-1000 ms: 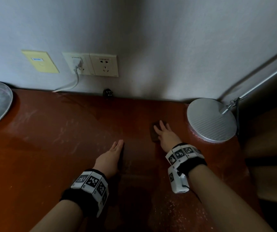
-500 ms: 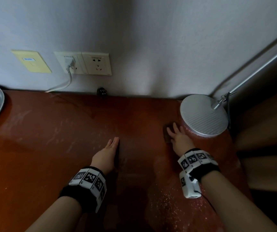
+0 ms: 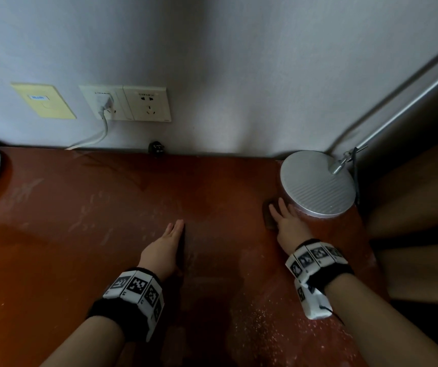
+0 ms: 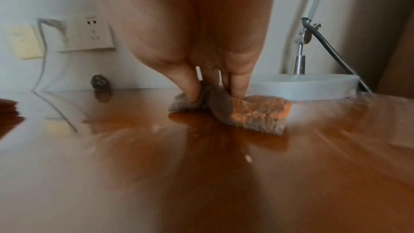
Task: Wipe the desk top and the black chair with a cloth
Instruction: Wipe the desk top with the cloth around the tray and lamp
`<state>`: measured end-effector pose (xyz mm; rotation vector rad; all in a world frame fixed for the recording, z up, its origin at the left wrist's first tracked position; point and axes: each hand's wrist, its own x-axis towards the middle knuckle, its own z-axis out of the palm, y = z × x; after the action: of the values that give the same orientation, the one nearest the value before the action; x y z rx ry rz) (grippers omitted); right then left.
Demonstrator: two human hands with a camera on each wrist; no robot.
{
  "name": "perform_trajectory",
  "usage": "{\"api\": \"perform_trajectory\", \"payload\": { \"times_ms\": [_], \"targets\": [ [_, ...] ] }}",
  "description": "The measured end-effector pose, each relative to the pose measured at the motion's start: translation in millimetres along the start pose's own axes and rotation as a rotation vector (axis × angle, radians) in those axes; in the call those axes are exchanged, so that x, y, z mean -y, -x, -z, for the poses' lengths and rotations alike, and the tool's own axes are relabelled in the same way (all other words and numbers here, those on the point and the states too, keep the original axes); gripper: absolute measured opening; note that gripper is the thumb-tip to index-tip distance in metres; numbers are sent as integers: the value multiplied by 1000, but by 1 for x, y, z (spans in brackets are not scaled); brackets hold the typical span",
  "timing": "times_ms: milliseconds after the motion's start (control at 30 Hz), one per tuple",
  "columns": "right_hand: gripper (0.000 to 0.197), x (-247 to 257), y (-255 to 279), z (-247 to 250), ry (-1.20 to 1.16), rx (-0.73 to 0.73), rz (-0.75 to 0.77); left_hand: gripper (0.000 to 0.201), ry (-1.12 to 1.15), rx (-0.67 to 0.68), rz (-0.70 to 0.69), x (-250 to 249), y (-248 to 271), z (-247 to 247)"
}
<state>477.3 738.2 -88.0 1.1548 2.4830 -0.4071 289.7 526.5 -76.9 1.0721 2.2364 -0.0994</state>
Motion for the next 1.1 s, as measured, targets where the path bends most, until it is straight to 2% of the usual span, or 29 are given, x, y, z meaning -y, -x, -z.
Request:
{"api": "perform_trajectory", "payload": {
  "times_ms": [167,333,400,567,667,767,833,933,1000,1067,1100],
  "targets": [
    [78,-16,30,-10,83,-10,-31,117,-2,4,10,-1,0,1],
    [71,3,11,-3,72,-6,-172,115,-50,22,11,-4,3,4],
    [69,6,15,-4,56,4,-182,113,-88,25,-4,-5,3,6],
    [75,-7,48,-11,47,39,-56,101,-265,58,-112,-5,4,10],
    [71,-14,34,4,9,45,-91,92,-291,69,-157,-4,11,4],
    [67,7,35,6,29,44,-84,92,-278,115,-196,-5,24,-10],
    [69,33,55,-11,71,38,49,95,-269,113,-213,-7,29,-18],
    [78,68,97,-44,64,130,278,98,-266,107,-214,-9,35,-20],
    [82,66,103,-50,28,164,339,99,-268,110,-221,-10,40,-20],
    [84,44,89,-37,-2,130,296,99,-274,104,-236,-11,47,-23],
    [82,29,79,-29,-8,98,227,99,-272,103,-241,-11,50,-26]
  ]
}}
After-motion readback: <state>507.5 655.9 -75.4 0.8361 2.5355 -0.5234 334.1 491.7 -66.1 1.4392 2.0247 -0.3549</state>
